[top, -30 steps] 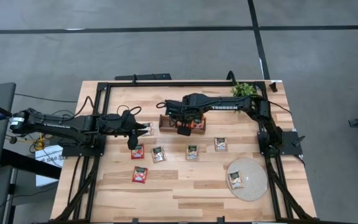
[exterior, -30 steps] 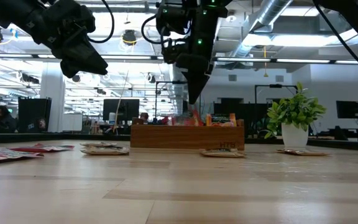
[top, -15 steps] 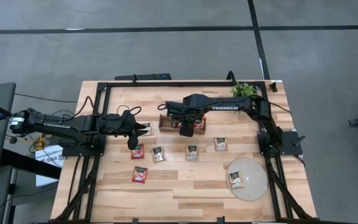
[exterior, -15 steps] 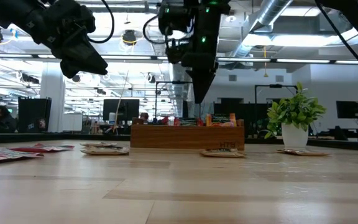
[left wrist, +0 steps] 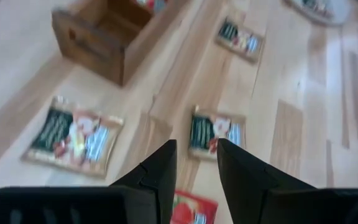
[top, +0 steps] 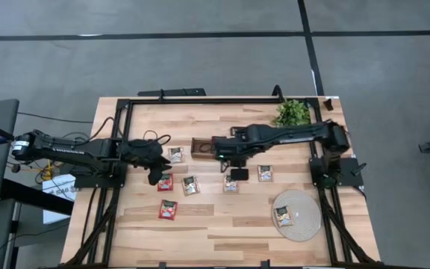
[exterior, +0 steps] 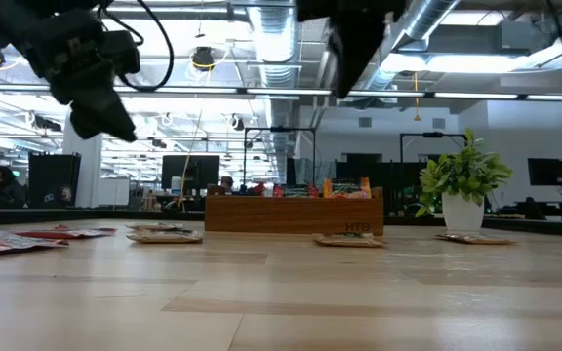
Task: Pick & Place Tea
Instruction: Put the red tea bag into the middle section of the wooden organizer
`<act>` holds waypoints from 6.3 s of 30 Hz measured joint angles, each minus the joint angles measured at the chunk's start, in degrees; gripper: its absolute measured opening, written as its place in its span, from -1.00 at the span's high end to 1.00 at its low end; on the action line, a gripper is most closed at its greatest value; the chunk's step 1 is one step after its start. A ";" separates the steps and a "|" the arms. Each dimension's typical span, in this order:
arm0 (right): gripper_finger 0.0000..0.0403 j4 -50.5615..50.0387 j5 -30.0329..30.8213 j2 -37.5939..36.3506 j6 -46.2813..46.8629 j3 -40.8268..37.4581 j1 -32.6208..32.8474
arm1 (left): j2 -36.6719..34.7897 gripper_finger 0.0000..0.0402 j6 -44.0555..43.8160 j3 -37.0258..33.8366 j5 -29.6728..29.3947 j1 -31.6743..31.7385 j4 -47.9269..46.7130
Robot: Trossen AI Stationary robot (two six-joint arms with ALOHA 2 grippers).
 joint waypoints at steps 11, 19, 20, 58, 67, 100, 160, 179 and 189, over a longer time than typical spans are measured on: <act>0.49 20.94 1.25 -28.54 20.31 -33.98 5.69 | 0.24 0.47 -1.41 0.00 0.40 0.00 -9.80; 0.49 29.35 6.81 -47.31 28.03 -50.95 7.69 | 4.94 0.47 -3.64 0.02 0.51 0.00 -10.07; 0.49 29.97 6.87 -49.33 28.41 -52.51 7.69 | 5.81 0.47 -4.29 0.02 0.87 0.00 -9.84; 0.49 66.95 7.88 -77.54 30.90 -81.15 8.89 | 20.81 0.47 -6.01 0.02 -2.01 0.00 -9.59; 0.49 67.01 7.90 -77.54 31.44 -81.13 8.71 | 20.81 0.47 -0.79 2.09 -0.06 0.00 -10.00; 0.49 67.27 7.90 -77.54 33.06 -81.09 8.72 | 35.95 0.48 8.27 9.49 1.05 0.11 -15.34; 0.49 66.69 7.82 -77.37 33.91 -81.07 8.72 | 57.77 1.00 33.98 63.33 -11.93 2.53 -23.20; 0.49 66.32 7.82 -77.37 33.97 -81.07 8.72 | 64.63 1.00 39.49 64.37 -12.95 8.29 -19.70; 0.49 65.42 7.78 -76.43 34.02 -81.07 8.78 | 66.86 1.00 40.09 64.30 -13.15 8.98 -20.52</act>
